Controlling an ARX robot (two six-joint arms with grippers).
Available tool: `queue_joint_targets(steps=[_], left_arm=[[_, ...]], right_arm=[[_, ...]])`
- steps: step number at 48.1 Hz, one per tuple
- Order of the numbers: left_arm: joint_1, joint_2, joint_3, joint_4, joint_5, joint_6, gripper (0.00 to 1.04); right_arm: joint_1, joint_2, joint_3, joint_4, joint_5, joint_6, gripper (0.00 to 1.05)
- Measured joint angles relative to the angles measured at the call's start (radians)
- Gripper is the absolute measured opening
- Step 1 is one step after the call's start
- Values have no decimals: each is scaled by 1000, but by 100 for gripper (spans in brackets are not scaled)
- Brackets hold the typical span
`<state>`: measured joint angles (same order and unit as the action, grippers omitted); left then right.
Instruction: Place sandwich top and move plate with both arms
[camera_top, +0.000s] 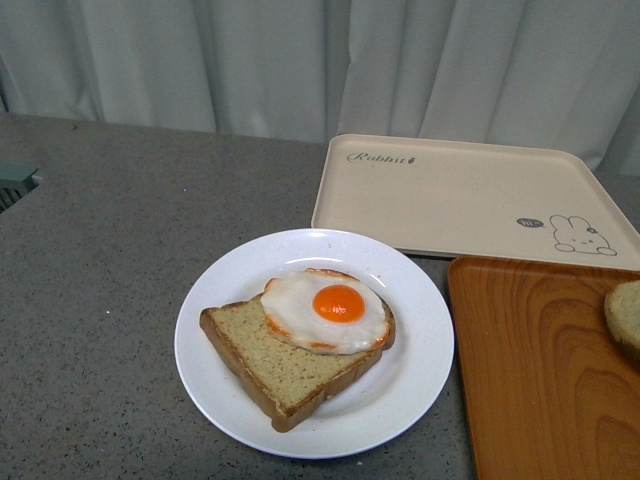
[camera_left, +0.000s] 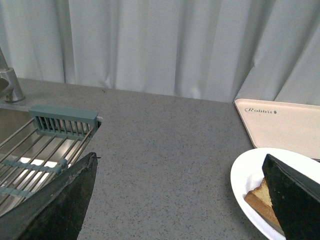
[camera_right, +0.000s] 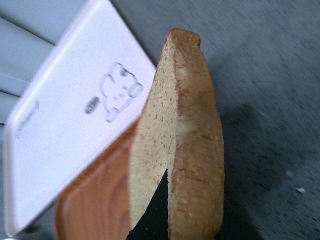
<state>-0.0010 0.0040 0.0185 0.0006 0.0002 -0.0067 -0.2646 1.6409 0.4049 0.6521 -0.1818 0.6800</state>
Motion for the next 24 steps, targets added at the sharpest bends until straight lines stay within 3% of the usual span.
queue_joint_targets(steps=[8, 24], left_arm=[[0, 0, 0, 0, 0, 0, 98], [0, 0, 0, 0, 0, 0, 98]], right_arm=[[84, -109, 60, -17, -11, 33, 4], [424, -164, 88, 84, 77, 120, 4]])
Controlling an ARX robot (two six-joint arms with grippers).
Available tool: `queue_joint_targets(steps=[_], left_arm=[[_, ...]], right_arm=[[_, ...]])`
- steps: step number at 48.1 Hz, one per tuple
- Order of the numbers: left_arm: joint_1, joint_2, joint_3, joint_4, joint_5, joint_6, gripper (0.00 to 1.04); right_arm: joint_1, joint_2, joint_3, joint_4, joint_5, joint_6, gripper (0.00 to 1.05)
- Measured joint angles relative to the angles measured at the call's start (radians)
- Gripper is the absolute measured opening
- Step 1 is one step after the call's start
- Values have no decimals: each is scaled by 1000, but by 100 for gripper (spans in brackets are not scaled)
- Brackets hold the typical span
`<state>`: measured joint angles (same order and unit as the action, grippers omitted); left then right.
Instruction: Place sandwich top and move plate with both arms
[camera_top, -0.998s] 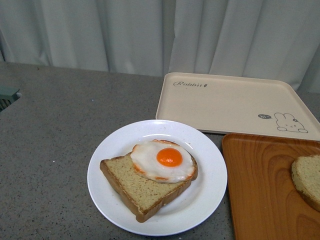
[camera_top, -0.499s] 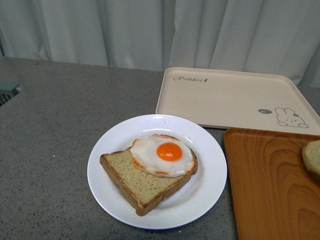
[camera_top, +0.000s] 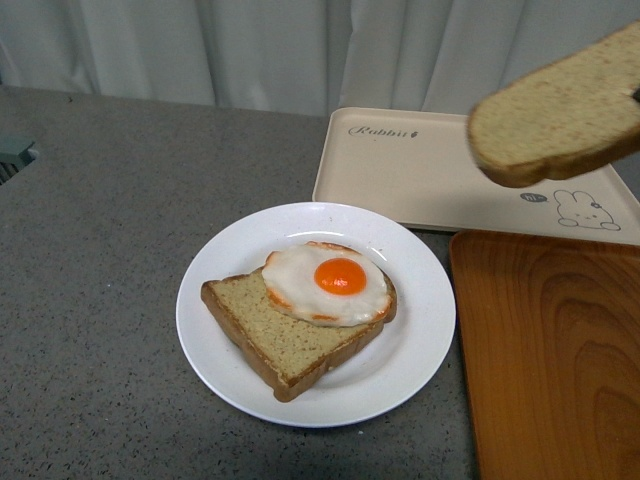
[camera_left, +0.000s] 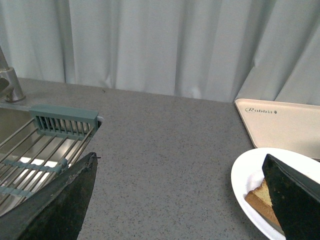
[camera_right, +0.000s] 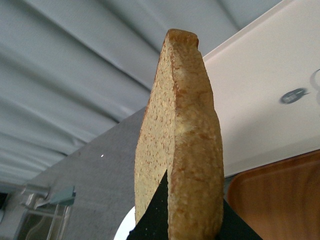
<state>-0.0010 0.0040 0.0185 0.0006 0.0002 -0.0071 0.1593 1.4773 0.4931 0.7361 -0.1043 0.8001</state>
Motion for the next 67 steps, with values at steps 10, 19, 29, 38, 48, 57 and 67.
queue_joint_targets(steps=[10, 19, 29, 38, 48, 57, 67], left_arm=[[0, 0, 0, 0, 0, 0, 98], [0, 0, 0, 0, 0, 0, 98], [0, 0, 0, 0, 0, 0, 98], [0, 0, 0, 0, 0, 0, 98], [0, 0, 0, 0, 0, 0, 98], [0, 0, 0, 0, 0, 0, 98], [0, 0, 0, 0, 0, 0, 98]], right_arm=[[216, 106, -10, 98, 77, 27, 4], [311, 163, -42, 169, 105, 13, 4], [340, 187, -52, 178, 113, -5, 4], [369, 201, -59, 182, 123, -16, 4], [383, 233, -70, 193, 130, -32, 4], [385, 253, -76, 194, 134, -46, 4], [391, 262, -77, 190, 142, -58, 4]])
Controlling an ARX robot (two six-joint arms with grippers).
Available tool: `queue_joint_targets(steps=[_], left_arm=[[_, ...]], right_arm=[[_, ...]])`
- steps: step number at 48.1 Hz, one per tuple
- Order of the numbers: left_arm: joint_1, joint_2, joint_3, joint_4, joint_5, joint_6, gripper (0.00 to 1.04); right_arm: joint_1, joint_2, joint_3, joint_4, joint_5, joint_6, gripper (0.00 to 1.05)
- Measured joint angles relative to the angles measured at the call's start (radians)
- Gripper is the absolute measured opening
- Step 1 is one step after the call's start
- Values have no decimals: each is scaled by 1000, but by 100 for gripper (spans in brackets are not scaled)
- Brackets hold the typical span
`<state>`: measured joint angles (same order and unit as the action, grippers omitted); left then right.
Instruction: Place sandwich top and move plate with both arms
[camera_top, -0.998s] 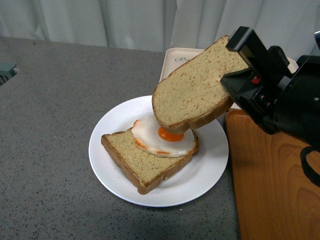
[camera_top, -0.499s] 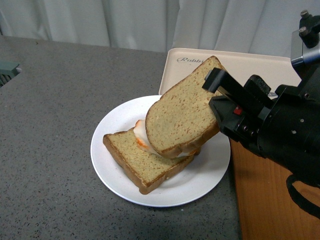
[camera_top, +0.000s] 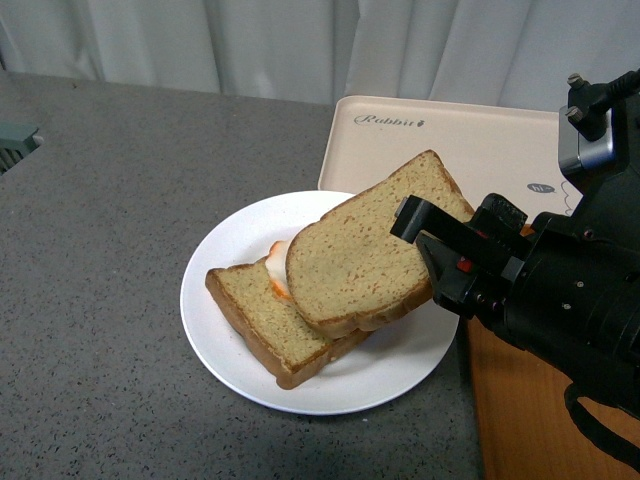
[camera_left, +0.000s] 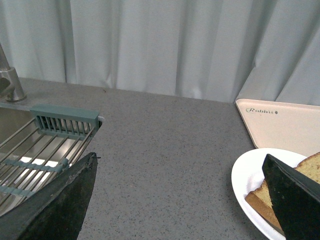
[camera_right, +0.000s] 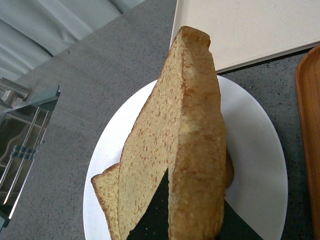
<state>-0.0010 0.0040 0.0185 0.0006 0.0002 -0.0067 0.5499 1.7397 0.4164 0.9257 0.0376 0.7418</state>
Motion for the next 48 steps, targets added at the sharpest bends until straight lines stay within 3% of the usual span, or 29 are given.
queue_joint_targets(steps=[41, 48], left_arm=[[0, 0, 0, 0, 0, 0, 98], [0, 0, 0, 0, 0, 0, 98]], right_arm=[[42, 11, 32, -60, -5, -36, 3], [42, 23, 24, -70, -13, -40, 23]])
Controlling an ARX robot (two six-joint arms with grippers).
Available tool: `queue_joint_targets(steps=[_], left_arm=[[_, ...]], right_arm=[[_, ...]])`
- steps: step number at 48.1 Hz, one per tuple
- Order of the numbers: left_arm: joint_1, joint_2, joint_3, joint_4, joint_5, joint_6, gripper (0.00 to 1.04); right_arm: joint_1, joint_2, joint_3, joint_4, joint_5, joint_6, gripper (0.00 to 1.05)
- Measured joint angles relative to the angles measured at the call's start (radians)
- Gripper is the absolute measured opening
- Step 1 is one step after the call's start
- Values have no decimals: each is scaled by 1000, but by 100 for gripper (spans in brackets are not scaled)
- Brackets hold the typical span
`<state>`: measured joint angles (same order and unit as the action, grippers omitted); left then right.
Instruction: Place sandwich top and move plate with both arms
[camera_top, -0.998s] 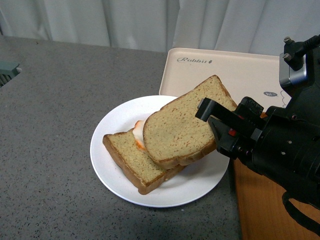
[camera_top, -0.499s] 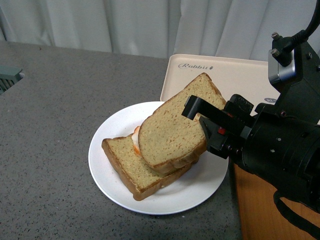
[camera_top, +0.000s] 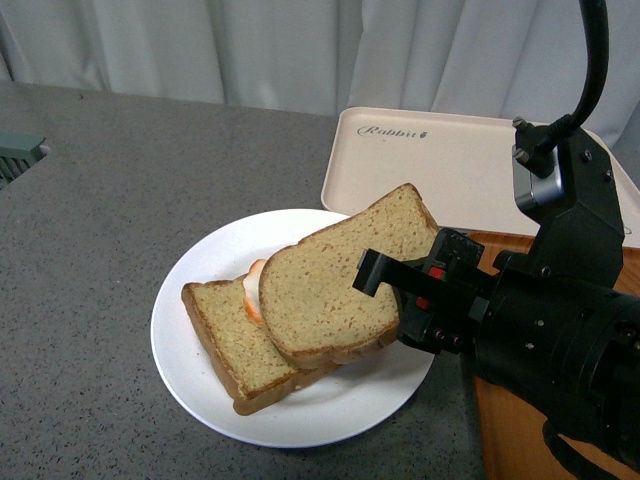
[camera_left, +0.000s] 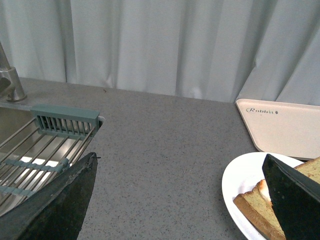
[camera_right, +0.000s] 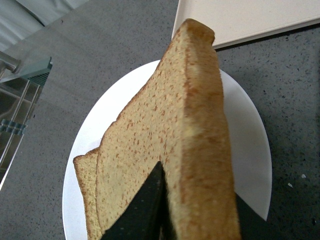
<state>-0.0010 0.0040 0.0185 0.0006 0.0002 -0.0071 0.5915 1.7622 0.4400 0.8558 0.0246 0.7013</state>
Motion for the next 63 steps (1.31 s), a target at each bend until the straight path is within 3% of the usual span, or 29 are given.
queue_joint_targets(steps=[4, 10, 21, 39, 54, 57, 60, 63], left_arm=[[0, 0, 0, 0, 0, 0, 98], [0, 0, 0, 0, 0, 0, 98], [0, 0, 0, 0, 0, 0, 98], [0, 0, 0, 0, 0, 0, 98], [0, 0, 0, 0, 0, 0, 98], [0, 0, 0, 0, -1, 0, 98], [0, 0, 0, 0, 2, 0, 98], [0, -1, 0, 0, 0, 0, 98]], right_arm=[[-2, 1, -4, -3, -1, -2, 34], [-13, 1, -9, -6, -12, -13, 61], [-36, -10, -11, -22, -10, -35, 97], [-111, -70, -31, -43, -3, -98, 96], [-201, -197, -83, -117, -53, -162, 96], [-206, -194, -117, -15, 36, -209, 91], [-237, -185, -191, 183, 162, -351, 79], [-303, -252, -283, 335, 196, -487, 69]])
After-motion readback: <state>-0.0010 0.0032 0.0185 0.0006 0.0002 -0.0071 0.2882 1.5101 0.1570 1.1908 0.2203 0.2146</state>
